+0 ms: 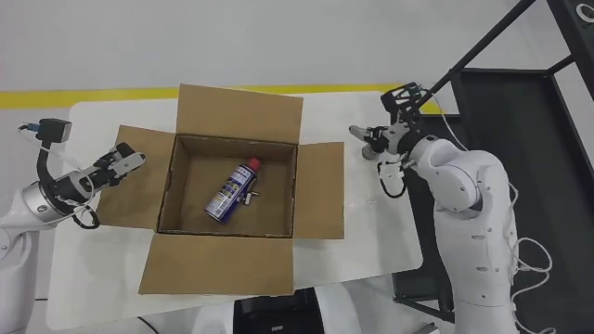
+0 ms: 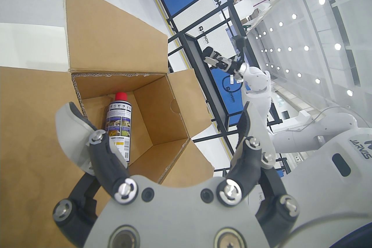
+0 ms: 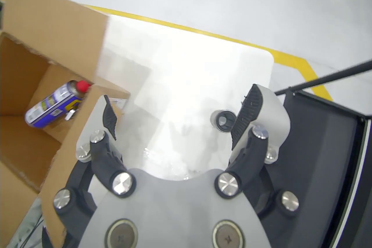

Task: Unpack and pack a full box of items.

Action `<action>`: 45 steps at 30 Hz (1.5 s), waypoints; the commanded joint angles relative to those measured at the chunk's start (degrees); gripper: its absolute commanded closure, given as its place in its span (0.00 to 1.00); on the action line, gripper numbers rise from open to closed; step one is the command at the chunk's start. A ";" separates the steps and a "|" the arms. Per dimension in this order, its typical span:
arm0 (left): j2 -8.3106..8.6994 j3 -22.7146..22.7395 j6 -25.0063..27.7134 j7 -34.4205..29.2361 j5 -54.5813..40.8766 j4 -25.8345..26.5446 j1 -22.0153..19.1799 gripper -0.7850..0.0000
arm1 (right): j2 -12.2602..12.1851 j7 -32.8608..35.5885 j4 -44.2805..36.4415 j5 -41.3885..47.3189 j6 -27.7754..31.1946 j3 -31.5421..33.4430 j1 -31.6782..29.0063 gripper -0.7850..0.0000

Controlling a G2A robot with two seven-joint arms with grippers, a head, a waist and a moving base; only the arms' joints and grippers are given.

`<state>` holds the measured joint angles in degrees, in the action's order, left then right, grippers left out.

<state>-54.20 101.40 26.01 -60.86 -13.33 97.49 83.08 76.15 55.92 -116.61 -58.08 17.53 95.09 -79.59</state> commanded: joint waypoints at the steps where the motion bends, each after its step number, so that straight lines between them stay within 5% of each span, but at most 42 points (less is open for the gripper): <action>1: 0.00 0.00 0.00 0.00 0.00 0.00 0.00 0.00 | -0.17 1.64 -2.97 2.58 2.03 -1.13 -0.26 0.00; 10: 0.00 0.00 0.00 0.00 0.00 0.00 0.00 0.00 | -0.41 5.05 -4.03 7.89 4.85 -13.51 1.90 0.00; 18: 0.00 0.00 0.00 0.00 0.00 0.00 0.00 0.00 | 0.92 7.34 2.58 8.20 -3.90 -29.98 8.57 0.00; 23: 0.00 0.00 0.00 0.00 0.00 0.00 0.00 0.00 | 2.18 11.31 6.45 9.35 -14.50 -37.33 12.99 0.00; 35: 0.00 0.00 0.00 0.00 0.00 0.00 0.00 0.00 | 5.47 5.44 20.42 15.71 -36.37 -44.83 19.23 0.00; 45: 0.00 0.00 0.00 0.00 0.00 0.00 0.00 0.00 | 6.49 4.09 24.33 19.41 -38.37 -46.50 21.04 0.00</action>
<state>-54.20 101.40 26.01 -60.86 -13.33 97.49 83.08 82.64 60.01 -92.28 -38.67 -20.83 48.59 -58.54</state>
